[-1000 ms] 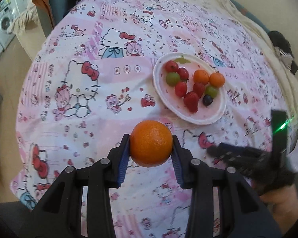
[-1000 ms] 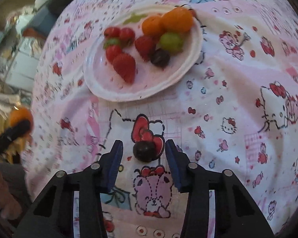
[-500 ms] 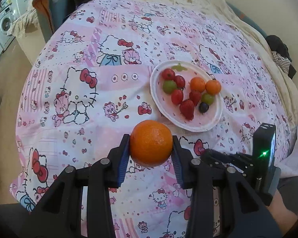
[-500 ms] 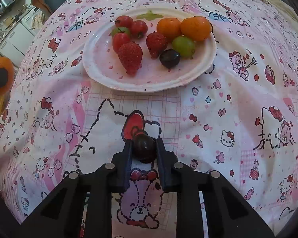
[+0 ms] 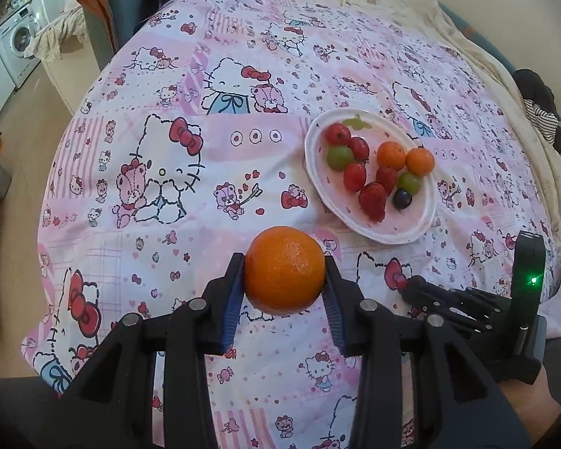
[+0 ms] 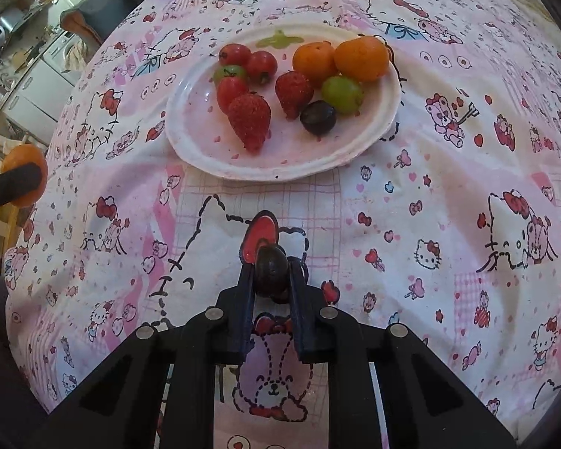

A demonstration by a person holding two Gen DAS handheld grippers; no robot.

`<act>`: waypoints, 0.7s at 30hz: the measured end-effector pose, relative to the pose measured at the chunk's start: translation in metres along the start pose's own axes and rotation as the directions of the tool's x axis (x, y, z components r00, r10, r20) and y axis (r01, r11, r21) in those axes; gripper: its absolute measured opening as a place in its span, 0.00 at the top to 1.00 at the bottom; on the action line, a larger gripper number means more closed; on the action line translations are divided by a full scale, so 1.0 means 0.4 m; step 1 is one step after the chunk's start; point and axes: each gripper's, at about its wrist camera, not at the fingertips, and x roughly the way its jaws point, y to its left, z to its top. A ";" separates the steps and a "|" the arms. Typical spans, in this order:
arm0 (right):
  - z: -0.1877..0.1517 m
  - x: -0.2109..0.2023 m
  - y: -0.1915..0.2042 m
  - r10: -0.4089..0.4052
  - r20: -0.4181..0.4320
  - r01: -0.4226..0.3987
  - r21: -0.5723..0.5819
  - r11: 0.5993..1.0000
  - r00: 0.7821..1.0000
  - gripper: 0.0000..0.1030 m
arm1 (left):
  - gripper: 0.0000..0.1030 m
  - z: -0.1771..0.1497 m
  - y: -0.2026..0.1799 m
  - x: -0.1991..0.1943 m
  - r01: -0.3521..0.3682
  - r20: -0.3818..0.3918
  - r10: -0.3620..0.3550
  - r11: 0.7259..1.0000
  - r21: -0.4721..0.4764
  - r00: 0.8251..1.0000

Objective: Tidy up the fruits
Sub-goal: 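Lift the tangerine with the left gripper while the right grasps the dark grape, then carry the tangerine and grape in both grippers over the plate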

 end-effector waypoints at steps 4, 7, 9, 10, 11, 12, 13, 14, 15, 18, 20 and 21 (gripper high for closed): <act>0.001 -0.006 -0.001 0.023 0.008 -0.024 0.028 0.999 1.000 0.82 | 0.66 0.000 0.000 0.001 0.006 -0.007 -0.006 1.000 -0.001 1.000; 0.005 -0.022 0.021 0.013 0.039 -0.012 -0.020 1.000 0.999 0.82 | 0.66 0.002 -0.001 0.001 0.010 -0.007 -0.010 1.000 -0.002 1.000; 0.005 -0.022 0.020 0.022 0.038 -0.022 -0.009 1.000 0.999 0.82 | 0.66 0.005 -0.002 0.001 0.013 -0.003 -0.013 1.000 -0.003 1.000; 0.004 -0.025 0.019 0.022 0.044 -0.022 -0.004 1.000 0.999 0.82 | 0.66 0.006 -0.003 0.000 0.013 -0.002 -0.013 1.000 -0.004 1.000; 0.007 -0.034 0.019 0.028 0.057 -0.028 -0.002 1.000 0.998 0.82 | 0.66 0.007 -0.002 0.000 0.012 -0.001 -0.012 1.000 -0.003 1.000; 0.010 -0.047 0.017 0.033 0.075 -0.033 0.002 0.999 0.997 0.82 | 0.66 0.008 -0.003 0.000 0.010 -0.001 -0.010 1.000 0.001 1.000; 0.016 -0.065 0.013 0.041 0.101 -0.042 0.011 0.999 0.994 0.82 | 0.66 0.011 -0.005 0.002 0.009 -0.002 -0.009 1.000 0.008 1.000; 0.024 -0.088 0.005 0.052 0.133 -0.056 0.029 0.998 0.990 0.82 | 0.66 0.017 -0.010 0.006 0.007 -0.004 -0.007 1.000 0.020 1.000; 0.034 -0.105 -0.002 0.060 0.153 -0.067 0.041 0.997 0.986 0.82 | 0.66 0.021 -0.013 0.010 0.004 -0.004 -0.004 1.000 0.028 1.000; 0.071 -0.145 -0.014 0.076 0.194 -0.086 0.042 0.995 0.978 0.82 | 0.66 0.050 -0.030 0.018 0.011 0.008 -0.012 0.999 0.050 1.000; 0.101 -0.168 -0.021 0.083 0.220 -0.092 0.029 0.995 0.972 0.82 | 0.66 0.067 -0.042 0.009 0.038 0.034 -0.040 0.998 0.050 0.999; 0.113 -0.175 -0.026 0.087 0.230 -0.096 0.028 0.995 0.969 0.82 | 0.66 0.076 -0.055 0.007 0.043 0.048 -0.046 0.997 0.065 0.998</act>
